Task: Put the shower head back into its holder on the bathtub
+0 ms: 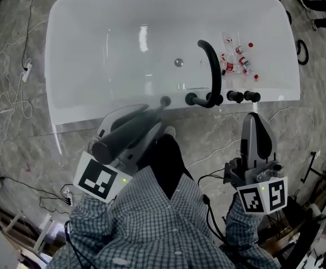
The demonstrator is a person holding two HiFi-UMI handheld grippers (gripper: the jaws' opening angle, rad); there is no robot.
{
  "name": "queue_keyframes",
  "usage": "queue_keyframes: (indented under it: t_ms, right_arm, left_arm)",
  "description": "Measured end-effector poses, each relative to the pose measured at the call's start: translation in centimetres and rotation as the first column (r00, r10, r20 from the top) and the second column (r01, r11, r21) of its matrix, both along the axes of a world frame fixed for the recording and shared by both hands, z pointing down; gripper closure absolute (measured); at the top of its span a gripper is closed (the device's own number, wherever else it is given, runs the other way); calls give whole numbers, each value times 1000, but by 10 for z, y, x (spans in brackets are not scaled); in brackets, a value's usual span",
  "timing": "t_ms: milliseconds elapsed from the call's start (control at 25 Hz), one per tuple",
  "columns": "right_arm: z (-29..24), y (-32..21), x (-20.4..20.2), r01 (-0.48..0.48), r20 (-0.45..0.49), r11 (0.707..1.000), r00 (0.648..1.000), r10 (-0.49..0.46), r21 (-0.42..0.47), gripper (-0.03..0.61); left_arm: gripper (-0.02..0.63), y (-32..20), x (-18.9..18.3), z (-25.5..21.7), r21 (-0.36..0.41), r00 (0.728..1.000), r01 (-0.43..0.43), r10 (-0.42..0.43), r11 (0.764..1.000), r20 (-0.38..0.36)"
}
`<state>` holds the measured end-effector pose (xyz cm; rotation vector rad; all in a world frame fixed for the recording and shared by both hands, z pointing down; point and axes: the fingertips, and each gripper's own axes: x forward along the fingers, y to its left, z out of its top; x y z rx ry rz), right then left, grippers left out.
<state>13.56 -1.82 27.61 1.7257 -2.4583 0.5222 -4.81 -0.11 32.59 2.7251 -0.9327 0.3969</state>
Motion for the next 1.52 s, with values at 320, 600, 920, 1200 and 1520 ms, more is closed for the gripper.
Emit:
queue_keyframes:
  t_ms: [320, 600, 920, 1200, 1520]
  right_arm:
    - [26, -5, -1, -3, 3, 999, 1000, 3, -44, 563]
    - [44, -12, 3, -1, 5, 998, 1000, 1, -56, 563]
    - [51, -16, 6, -1, 6, 998, 1000, 2, -67, 563]
    - [55, -13, 17, -19, -2, 997, 1000, 19, -74, 563]
    - [71, -9, 25, -32, -6, 994, 999, 32, -100, 563]
  left_arm:
    - [474, -1, 7, 39, -3, 994, -70, 70, 998, 85]
    - [474, -7, 15, 73, -34, 991, -68, 72, 997, 113]
    - [474, -12, 28, 107, -101, 984, -80, 94, 992, 149]
    - [474, -15, 44, 133, -149, 974, -110, 136, 983, 180]
    - [474, -21, 53, 165, -187, 966, -116, 154, 975, 205]
